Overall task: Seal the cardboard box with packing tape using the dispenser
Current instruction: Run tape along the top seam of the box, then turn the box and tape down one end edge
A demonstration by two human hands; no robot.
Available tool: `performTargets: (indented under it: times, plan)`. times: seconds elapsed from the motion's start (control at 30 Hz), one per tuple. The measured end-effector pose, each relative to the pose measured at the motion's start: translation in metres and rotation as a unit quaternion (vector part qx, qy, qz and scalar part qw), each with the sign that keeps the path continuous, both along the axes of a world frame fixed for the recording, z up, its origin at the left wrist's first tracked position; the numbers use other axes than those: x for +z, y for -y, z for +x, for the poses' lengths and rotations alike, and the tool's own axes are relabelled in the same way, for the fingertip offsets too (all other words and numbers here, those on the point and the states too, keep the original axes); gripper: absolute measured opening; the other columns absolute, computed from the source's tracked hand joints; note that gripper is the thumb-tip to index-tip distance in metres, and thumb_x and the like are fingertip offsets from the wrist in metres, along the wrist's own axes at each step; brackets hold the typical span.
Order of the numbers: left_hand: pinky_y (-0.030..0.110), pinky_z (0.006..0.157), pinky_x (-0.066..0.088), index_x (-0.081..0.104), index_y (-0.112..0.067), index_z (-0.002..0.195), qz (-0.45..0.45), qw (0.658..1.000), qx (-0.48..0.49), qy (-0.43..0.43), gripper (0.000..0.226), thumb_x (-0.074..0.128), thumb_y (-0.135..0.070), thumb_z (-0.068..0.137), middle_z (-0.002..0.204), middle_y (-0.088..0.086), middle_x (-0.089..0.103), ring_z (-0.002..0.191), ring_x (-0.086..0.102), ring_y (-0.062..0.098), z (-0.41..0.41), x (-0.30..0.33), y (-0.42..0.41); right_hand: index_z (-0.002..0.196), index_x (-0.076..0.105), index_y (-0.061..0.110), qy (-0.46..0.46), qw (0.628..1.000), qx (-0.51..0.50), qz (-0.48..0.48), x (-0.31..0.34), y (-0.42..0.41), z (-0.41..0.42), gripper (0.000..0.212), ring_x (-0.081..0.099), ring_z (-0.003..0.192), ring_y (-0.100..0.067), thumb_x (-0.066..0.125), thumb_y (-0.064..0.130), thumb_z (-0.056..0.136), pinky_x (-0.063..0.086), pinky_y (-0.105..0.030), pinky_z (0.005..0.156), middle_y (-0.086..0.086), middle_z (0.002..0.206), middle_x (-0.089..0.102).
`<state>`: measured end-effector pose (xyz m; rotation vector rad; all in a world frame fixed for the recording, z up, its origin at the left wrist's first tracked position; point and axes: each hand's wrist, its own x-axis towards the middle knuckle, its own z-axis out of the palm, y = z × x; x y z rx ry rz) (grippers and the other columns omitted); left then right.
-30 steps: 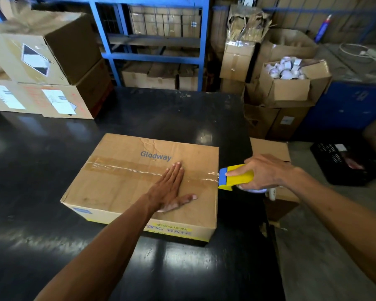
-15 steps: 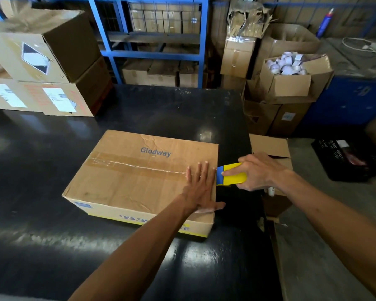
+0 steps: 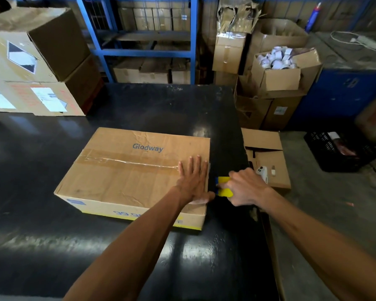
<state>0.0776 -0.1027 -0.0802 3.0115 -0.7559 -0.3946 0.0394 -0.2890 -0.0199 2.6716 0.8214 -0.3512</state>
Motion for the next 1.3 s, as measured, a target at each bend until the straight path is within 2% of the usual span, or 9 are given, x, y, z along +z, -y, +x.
performTargets:
  times: [0.13, 0.3, 0.47, 0.67, 0.83, 0.9, 1.0, 1.17, 1.3]
  plan:
    - [0.067, 0.112, 0.016, 0.029, -0.009, 0.145, -0.116, 0.98, 0.153, 0.047, 0.063, 0.037, -0.05, 0.098, 0.15, 0.014, 0.029, 0.139, 0.025, 0.035, 0.007, 0.011, 0.026, 0.136, 0.05, 0.044, 0.037, 0.998, -0.048, 0.022, 0.005, 0.007, 0.011, 0.054, 0.056, 0.078, -0.025, 0.054, 0.048, 0.082, 0.034, -0.034, 0.063, -0.006, 0.094, 0.056]
    - [0.062, 0.117, -0.006, 0.013, -0.016, 0.157, -0.116, 0.971, 0.21, 0.021, 0.06, 0.028, -0.04, 0.103, 0.165, 0.018, 0.0, 0.151, -0.006, 0.036, 0.007, 0.001, 0.04, 0.134, 0.049, 0.051, 0.072, 0.985, -0.144, 0.062, 0.013, 0.02, 0.011, 0.054, 0.061, 0.091, -0.026, 0.054, 0.054, 0.081, 0.036, -0.032, 0.064, -0.004, 0.103, 0.062]
    - [0.062, 0.118, -0.004, 0.01, -0.016, 0.157, -0.104, 0.984, 0.145, -0.006, 0.062, 0.029, -0.038, 0.103, 0.166, 0.012, -0.002, 0.152, -0.007, 0.034, 0.011, 0.0, 0.02, 0.133, 0.052, 0.046, 0.082, 0.95, -0.246, 0.175, 0.018, 0.019, 0.002, 0.051, 0.06, 0.091, -0.022, 0.059, 0.056, 0.083, 0.037, -0.03, 0.068, 0.0, 0.1, 0.064]
    - [0.062, 0.117, 0.004, 0.01, -0.02, 0.158, -0.058, 0.998, -0.022, -0.007, 0.062, 0.033, -0.038, 0.104, 0.166, 0.01, 0.001, 0.152, 0.0, 0.033, -0.014, 0.001, -0.036, 0.118, 0.066, 0.046, 0.079, 0.833, -0.353, 0.419, 0.041, -0.01, -0.004, 0.043, 0.062, 0.082, -0.015, 0.073, 0.047, 0.075, 0.051, -0.037, 0.071, 0.008, 0.085, 0.067]
    - [0.062, 0.117, 0.013, 0.011, -0.02, 0.158, 0.005, 0.983, -0.184, -0.026, 0.061, 0.036, -0.034, 0.104, 0.166, 0.008, 0.002, 0.151, 0.004, 0.034, -0.035, 0.011, -0.1, 0.109, 0.068, 0.054, 0.057, 0.732, -0.379, 0.563, 0.06, -0.069, -0.015, 0.046, 0.062, 0.097, -0.009, 0.077, 0.051, 0.064, 0.052, -0.029, 0.082, 0.015, 0.104, 0.071]
    - [0.062, 0.116, 0.016, 0.011, -0.02, 0.158, 0.021, 0.973, -0.23, -0.026, 0.06, 0.034, -0.035, 0.105, 0.167, 0.007, 0.002, 0.152, 0.005, 0.033, -0.045, 0.014, -0.123, 0.108, 0.067, 0.055, 0.039, 0.724, -0.372, 0.58, 0.061, -0.093, -0.021, 0.046, 0.063, 0.1, -0.006, 0.077, 0.051, 0.063, 0.052, -0.03, 0.088, 0.019, 0.106, 0.071]
    - [0.058, 0.12, 0.008, 0.01, -0.022, 0.158, 0.027, 0.96, -0.274, -0.052, 0.061, 0.037, -0.03, 0.105, 0.167, 0.003, -0.001, 0.152, 0.0, 0.03, -0.058, 0.012, -0.155, 0.106, 0.066, 0.059, 0.024, 0.724, -0.365, 0.585, 0.059, -0.125, -0.035, 0.046, 0.064, 0.099, -0.003, 0.077, 0.051, 0.062, 0.053, -0.034, 0.09, 0.022, 0.103, 0.072]
    - [0.05, 0.122, 0.001, 0.015, -0.025, 0.158, 0.001, 0.947, -0.306, -0.102, 0.068, 0.047, -0.008, 0.1, 0.166, -0.004, 0.001, 0.152, -0.006, 0.026, -0.068, 0.018, -0.198, 0.107, 0.067, 0.055, 0.0, 0.702, -0.37, 0.608, 0.054, -0.165, -0.064, 0.045, 0.061, 0.102, -0.002, 0.077, 0.046, 0.065, 0.047, -0.021, 0.088, 0.02, 0.106, 0.071]
    - [0.053, 0.121, 0.006, 0.017, -0.027, 0.158, -0.027, 0.952, -0.3, -0.06, 0.076, 0.05, 0.0, 0.095, 0.166, -0.007, 0.001, 0.152, -0.009, 0.023, -0.079, 0.014, -0.213, 0.11, 0.069, 0.051, -0.021, 0.682, -0.378, 0.625, 0.044, -0.187, -0.08, 0.049, 0.057, 0.111, -0.003, 0.079, 0.047, 0.062, 0.047, -0.027, 0.096, 0.02, 0.115, 0.068]
